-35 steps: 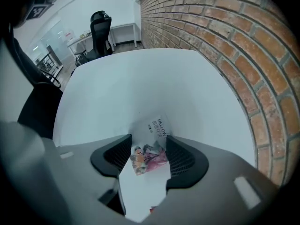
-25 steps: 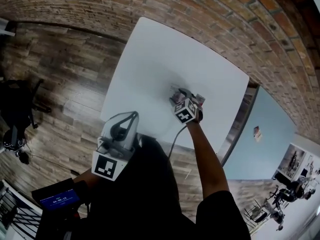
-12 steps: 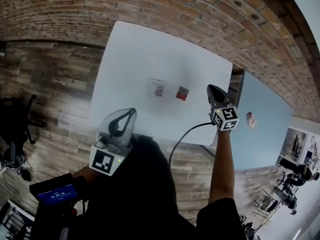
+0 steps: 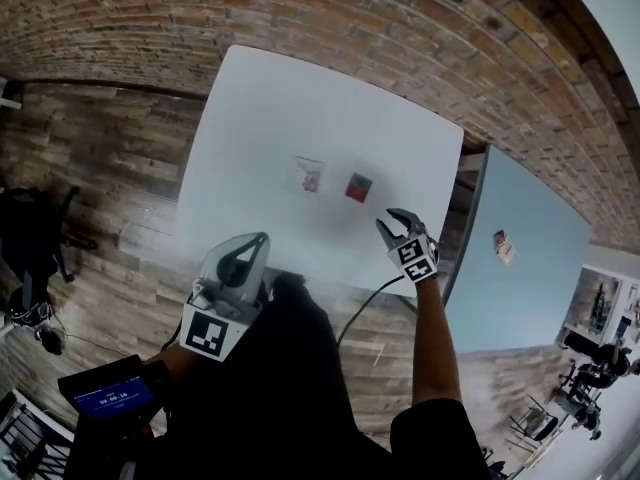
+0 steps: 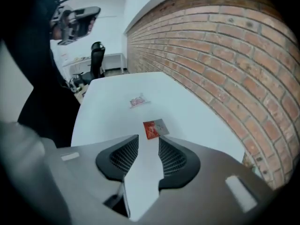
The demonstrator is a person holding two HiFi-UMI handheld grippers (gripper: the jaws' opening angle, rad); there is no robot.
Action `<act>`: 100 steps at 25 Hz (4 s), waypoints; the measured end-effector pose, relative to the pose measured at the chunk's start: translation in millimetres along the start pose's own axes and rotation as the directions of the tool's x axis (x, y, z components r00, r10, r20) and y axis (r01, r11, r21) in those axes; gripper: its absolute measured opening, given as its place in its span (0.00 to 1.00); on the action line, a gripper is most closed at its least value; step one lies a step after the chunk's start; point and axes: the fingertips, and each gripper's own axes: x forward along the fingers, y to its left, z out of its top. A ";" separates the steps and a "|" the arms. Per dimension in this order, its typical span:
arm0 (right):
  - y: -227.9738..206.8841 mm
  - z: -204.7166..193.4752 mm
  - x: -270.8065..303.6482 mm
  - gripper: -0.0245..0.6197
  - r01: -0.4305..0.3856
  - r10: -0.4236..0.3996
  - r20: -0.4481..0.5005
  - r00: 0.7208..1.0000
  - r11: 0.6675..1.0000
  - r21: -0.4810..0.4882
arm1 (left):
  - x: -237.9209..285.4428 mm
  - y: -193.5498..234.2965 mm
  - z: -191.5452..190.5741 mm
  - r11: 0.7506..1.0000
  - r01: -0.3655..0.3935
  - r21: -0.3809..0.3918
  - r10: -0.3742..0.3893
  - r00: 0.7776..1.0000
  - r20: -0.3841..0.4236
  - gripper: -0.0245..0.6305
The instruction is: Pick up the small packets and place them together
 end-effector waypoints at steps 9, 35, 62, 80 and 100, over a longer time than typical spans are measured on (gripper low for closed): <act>-12.5 13.7 90.5 0.30 -0.007 0.010 -0.143 0.990 1.000 0.016 | -18.3 12.5 -4.3 0.992 -0.125 0.003 0.125 0.992 -0.010 0.04; 3.0 34.2 124.3 0.30 -0.198 0.154 -0.253 0.955 0.967 -0.158 | -27.9 25.6 -10.7 0.980 -0.199 -0.029 0.199 0.980 -0.015 0.04; 121.1 161.1 -355.4 0.04 0.174 -0.510 0.770 0.383 0.859 0.482 | -112.7 -103.3 23.7 0.998 -0.014 0.060 0.002 0.983 0.185 0.04; 290.8 115.4 -421.9 0.04 0.236 -0.460 0.780 0.425 0.888 0.395 | -225.1 -230.2 32.8 0.987 -0.020 0.160 0.000 0.992 0.124 0.04; 305.0 143.3 -397.7 0.04 0.237 -0.514 0.734 0.444 0.857 0.457 | -218.1 -215.1 30.0 0.994 -0.017 0.104 -0.001 0.987 0.163 0.04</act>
